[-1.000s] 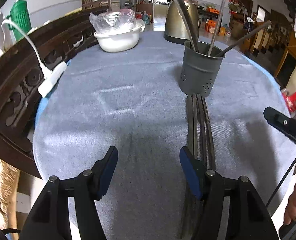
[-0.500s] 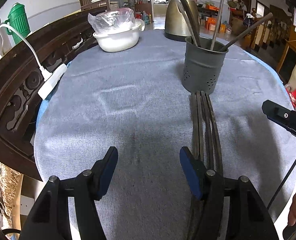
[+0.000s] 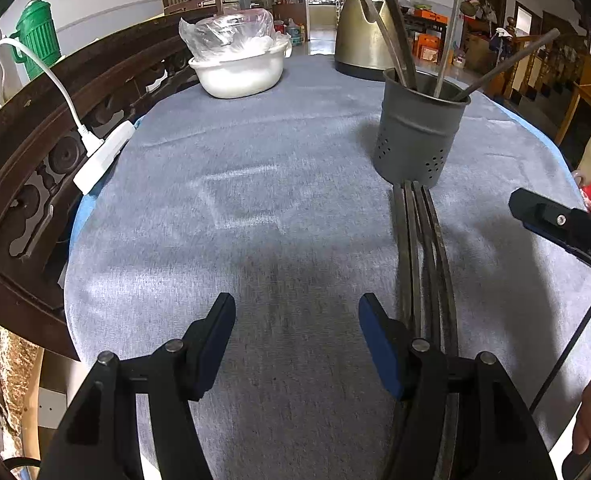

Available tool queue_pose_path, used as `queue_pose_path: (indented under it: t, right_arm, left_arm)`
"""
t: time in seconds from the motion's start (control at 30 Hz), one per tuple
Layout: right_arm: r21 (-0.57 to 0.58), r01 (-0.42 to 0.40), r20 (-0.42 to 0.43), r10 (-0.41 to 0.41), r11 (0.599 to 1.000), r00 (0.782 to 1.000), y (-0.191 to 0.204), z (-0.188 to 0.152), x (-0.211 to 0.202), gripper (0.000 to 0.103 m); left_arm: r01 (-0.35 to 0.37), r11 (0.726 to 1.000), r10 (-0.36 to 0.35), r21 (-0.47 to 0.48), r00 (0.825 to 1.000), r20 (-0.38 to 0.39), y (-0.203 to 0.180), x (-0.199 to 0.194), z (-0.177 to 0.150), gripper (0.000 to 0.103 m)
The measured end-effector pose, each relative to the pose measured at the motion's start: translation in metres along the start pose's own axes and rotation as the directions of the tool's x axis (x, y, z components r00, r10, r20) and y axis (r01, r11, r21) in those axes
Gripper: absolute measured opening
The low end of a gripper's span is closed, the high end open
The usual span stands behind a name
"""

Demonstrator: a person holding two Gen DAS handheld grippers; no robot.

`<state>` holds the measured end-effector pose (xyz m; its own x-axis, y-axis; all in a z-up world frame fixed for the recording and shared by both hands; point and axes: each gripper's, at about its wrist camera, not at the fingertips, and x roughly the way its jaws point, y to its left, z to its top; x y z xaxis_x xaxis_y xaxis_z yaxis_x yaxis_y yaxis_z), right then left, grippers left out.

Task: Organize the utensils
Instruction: 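Lower both open tools onto the dark chopsticks beside the grey cup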

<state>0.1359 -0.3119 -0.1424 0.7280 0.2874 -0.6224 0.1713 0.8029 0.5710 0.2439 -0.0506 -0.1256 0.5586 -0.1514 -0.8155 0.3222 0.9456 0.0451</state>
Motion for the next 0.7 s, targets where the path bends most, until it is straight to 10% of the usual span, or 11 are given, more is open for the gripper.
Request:
queue_pose_path:
  t: [0.7]
  right_arm:
    - [-0.031,0.014,-0.13,-0.018,0.999,0.991,0.0,0.014,0.073,0.024]
  left_arm:
    - [0.142,0.986,-0.144,-0.085,0.989,-0.021,0.018,0.033,0.029,0.065]
